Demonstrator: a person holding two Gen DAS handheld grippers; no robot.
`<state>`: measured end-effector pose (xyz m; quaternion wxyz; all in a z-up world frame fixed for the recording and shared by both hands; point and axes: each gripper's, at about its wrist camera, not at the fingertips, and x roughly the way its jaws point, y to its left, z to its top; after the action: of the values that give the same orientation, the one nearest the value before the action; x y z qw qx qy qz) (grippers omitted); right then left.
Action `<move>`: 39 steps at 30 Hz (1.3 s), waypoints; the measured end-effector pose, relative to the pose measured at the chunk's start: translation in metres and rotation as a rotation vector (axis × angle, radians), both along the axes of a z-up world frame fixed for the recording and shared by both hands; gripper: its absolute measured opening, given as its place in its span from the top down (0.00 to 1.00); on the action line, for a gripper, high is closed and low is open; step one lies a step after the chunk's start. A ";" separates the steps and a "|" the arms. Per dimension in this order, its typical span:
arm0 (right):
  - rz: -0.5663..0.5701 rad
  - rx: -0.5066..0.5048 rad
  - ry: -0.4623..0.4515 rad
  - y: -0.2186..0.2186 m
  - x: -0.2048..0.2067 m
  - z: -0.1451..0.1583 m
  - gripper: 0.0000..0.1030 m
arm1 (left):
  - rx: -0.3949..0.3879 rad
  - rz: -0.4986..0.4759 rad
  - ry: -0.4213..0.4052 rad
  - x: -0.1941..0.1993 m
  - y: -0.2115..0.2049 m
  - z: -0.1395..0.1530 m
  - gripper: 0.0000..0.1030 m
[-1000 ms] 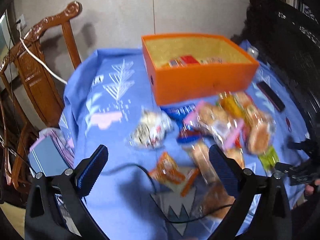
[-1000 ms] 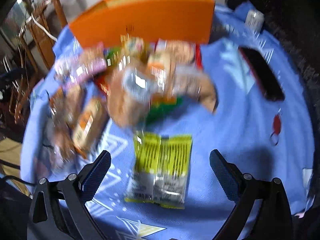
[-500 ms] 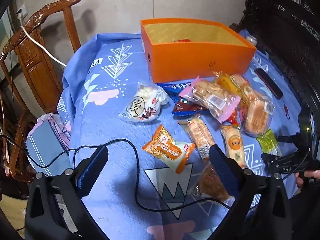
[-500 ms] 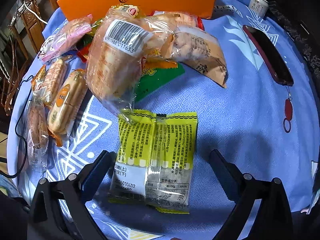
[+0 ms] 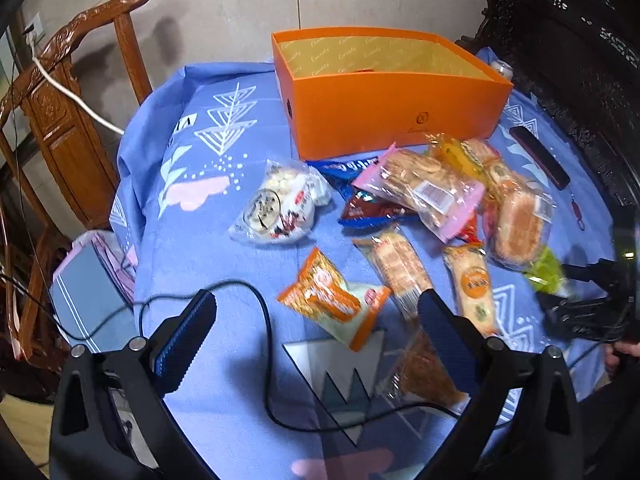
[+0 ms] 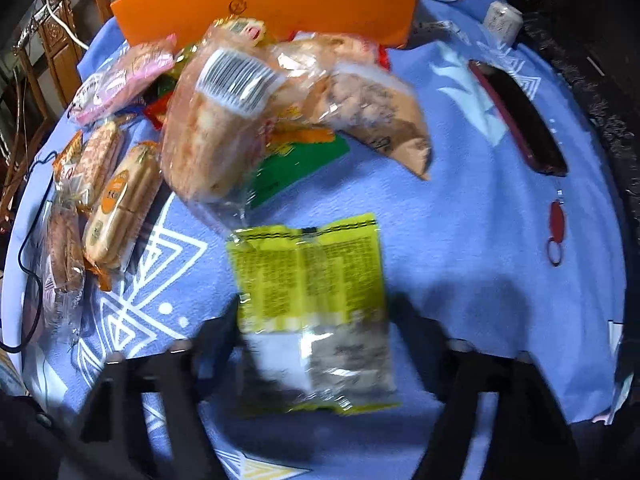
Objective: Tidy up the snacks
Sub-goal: 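Grasp the white bun pack with the left tool while the right tool grasps the yellow-green pack, then carry both packs into the orange box and open both tools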
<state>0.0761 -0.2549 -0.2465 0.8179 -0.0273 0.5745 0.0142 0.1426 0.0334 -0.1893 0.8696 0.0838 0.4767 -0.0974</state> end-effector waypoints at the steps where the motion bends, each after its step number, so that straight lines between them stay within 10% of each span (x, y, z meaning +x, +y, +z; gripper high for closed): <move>1: 0.000 0.013 0.005 -0.002 0.000 0.001 0.40 | 0.008 -0.006 -0.006 0.005 0.001 -0.002 0.04; 23: -0.116 0.099 -0.068 -0.026 -0.005 0.048 0.42 | 0.138 -0.196 0.038 0.139 0.010 -0.095 0.04; 28: -0.139 0.109 -0.081 -0.027 -0.002 0.054 0.42 | 0.018 -0.197 0.062 0.143 0.013 -0.094 0.45; 39: -0.133 0.124 -0.126 -0.024 0.004 0.072 0.42 | 0.003 -0.141 0.025 0.100 0.021 -0.072 0.50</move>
<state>0.0797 -0.2787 -0.1744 0.8517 0.0605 0.5205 -0.0064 0.2425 0.0548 -0.2613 0.8543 0.1174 0.4807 -0.1588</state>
